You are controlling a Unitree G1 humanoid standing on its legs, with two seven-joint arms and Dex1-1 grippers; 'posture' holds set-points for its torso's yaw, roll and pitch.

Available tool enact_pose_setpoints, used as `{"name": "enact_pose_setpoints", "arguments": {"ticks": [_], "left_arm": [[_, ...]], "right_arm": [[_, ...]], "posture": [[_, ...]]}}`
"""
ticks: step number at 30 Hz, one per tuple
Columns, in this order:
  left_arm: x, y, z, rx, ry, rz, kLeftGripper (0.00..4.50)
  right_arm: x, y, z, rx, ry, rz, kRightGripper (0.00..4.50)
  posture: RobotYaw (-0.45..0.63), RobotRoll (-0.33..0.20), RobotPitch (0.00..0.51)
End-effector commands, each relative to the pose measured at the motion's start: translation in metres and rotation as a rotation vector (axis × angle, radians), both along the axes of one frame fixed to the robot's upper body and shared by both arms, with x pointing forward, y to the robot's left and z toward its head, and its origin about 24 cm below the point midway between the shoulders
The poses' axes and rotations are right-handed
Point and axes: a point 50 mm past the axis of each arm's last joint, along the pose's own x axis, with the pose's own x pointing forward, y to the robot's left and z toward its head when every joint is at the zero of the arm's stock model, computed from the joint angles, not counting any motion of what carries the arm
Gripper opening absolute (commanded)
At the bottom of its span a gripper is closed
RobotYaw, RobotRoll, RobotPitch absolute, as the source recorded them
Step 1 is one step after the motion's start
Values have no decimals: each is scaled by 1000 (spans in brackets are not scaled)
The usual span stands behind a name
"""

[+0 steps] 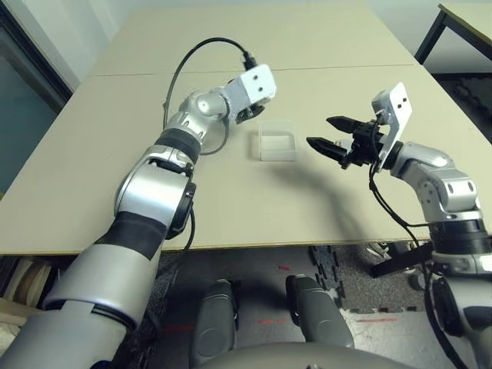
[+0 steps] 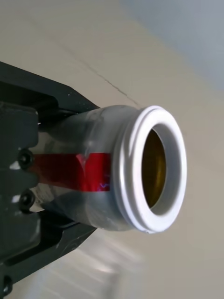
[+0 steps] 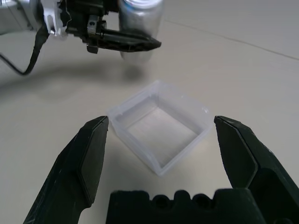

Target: Pour the medicine from the bottle into the box.

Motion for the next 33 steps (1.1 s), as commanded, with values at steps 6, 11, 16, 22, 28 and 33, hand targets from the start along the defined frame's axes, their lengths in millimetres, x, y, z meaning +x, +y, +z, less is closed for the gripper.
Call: {"name": "enact_pose_setpoints", "arguments": {"ticks": [6,11,16,22,28,33], "left_arm": [[-19,31,-34,-267,-64,94,2567],[-39,37,-53,-350,-106,162,2567],[-40,46,-49,-392,-108,221,2567],[-34,53,-42,-455,-97,256,2567],[-17,44,-36,-160,-46,229,2567],[2,-1,9,415,-225,76,2567]], "right_arm": [[4,-5,3,-23,-2,8,4500],[7,-5,5,-27,-12,7,4500],[7,-5,5,-29,-13,10,4500],[8,-4,6,-30,-15,11,4500],[6,-4,3,-28,-12,12,4500],[8,-2,3,-30,-15,17,4500]], "posture": [[-114,0,107],[-117,0,98],[-113,0,95],[-122,0,96],[-131,0,86],[-116,0,77]]}}
